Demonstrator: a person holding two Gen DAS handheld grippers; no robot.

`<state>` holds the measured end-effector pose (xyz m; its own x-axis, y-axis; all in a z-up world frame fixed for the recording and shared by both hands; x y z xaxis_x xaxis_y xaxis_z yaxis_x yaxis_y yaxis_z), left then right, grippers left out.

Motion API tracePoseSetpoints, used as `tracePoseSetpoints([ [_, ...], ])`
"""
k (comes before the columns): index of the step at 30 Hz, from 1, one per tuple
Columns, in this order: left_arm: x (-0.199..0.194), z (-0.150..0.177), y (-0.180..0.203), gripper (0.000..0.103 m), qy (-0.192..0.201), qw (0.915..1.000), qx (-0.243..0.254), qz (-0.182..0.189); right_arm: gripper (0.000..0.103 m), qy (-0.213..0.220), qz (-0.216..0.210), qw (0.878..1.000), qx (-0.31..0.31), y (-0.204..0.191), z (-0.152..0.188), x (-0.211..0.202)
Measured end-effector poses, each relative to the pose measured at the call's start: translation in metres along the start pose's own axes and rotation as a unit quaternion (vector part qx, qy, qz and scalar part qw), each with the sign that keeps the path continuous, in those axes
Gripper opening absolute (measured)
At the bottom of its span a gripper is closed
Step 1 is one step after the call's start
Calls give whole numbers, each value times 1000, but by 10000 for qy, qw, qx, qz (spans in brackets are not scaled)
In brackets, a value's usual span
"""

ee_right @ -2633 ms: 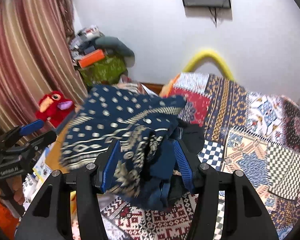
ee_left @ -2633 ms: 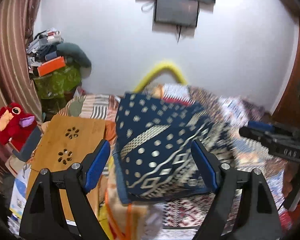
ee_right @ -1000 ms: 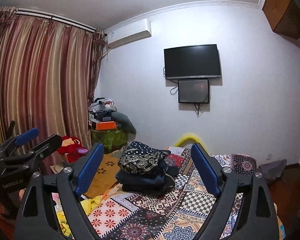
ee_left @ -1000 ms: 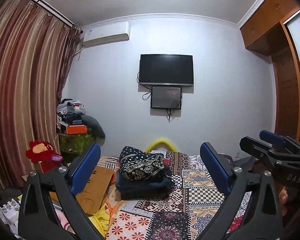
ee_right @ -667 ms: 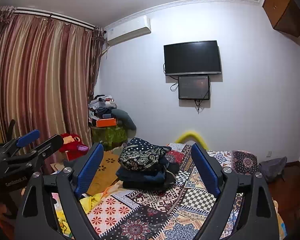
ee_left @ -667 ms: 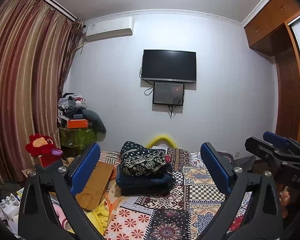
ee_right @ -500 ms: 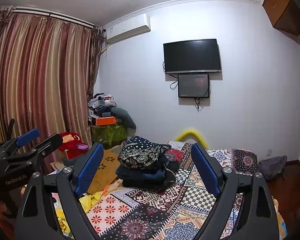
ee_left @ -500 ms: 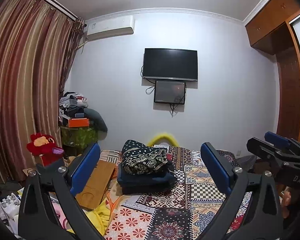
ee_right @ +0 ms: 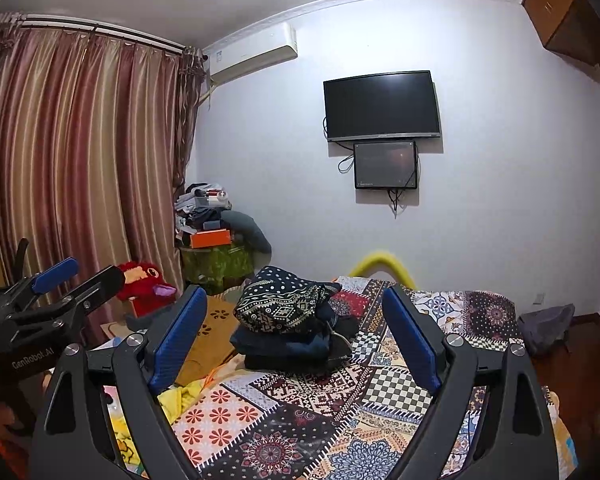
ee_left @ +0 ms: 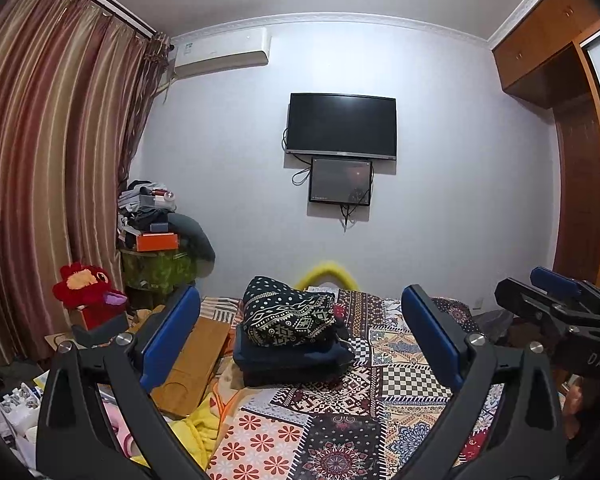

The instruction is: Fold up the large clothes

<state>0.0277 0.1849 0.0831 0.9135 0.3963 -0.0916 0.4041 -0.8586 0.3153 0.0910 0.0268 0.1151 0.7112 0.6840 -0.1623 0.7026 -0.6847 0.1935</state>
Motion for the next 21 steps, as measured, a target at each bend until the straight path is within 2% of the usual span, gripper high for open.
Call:
tracePoseSetpoints([
  [13,4,4,2,101,-78,10000,-32,15,87,-34,7,10000,77,4,3,1],
  [21,6,6,6,102,-149,9997,-14,183,87,-55,28,9999,134,5,4,1],
])
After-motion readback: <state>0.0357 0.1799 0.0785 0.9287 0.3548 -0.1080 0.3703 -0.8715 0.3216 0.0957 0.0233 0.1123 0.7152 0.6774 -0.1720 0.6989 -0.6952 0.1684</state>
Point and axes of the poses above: each gripper's, at about its wrist camera, not at the fingertips, and x roughly the way its jaws point, y to its right, z to its underside, the point moved 6 cm from there along x, roughly the way its jaws point, and after that the axes turned 14 degrees about -x, right-handed, at the moved point
